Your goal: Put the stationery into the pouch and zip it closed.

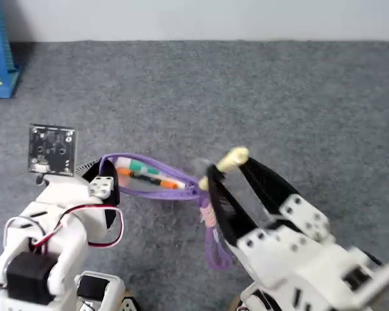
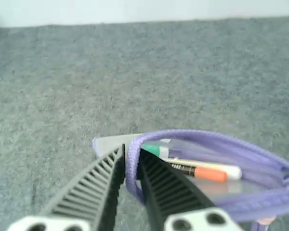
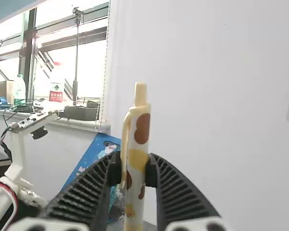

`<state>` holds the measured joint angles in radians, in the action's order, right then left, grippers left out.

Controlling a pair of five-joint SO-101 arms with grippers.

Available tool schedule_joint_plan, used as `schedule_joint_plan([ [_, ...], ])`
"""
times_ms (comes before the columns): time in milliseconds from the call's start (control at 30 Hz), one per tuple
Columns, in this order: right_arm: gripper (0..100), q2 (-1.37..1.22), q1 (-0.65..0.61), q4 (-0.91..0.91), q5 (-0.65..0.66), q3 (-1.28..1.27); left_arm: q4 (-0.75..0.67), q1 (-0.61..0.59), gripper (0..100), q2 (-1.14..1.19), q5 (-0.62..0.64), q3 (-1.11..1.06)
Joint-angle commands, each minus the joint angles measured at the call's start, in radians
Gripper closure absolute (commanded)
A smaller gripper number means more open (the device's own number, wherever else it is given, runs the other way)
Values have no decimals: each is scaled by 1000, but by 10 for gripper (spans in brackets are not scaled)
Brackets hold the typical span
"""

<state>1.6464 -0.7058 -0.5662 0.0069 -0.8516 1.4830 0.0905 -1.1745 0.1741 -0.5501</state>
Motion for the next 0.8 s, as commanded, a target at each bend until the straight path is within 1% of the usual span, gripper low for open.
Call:
schedule_joint_plan([
  [0,991,-70,-33,171,-43,-35,-43,5,987,-26,3,8],
  [133,991,-140,-97,239,-77,-41,-44,9,987,-26,8,8],
  [233,991,-216,-116,269,-78,-44,-49,11,987,-26,8,7],
  [367,991,-312,-117,437,-74,-107,-49,11,987,-26,8,7],
  [433,991,-346,-117,489,-74,-138,-49,8,987,-26,8,7],
  [600,991,-394,-119,503,-78,-166,-48,6,987,-26,8,7],
  [767,979,-387,-125,506,-75,-262,-46,5,987,-26,8,7],
])
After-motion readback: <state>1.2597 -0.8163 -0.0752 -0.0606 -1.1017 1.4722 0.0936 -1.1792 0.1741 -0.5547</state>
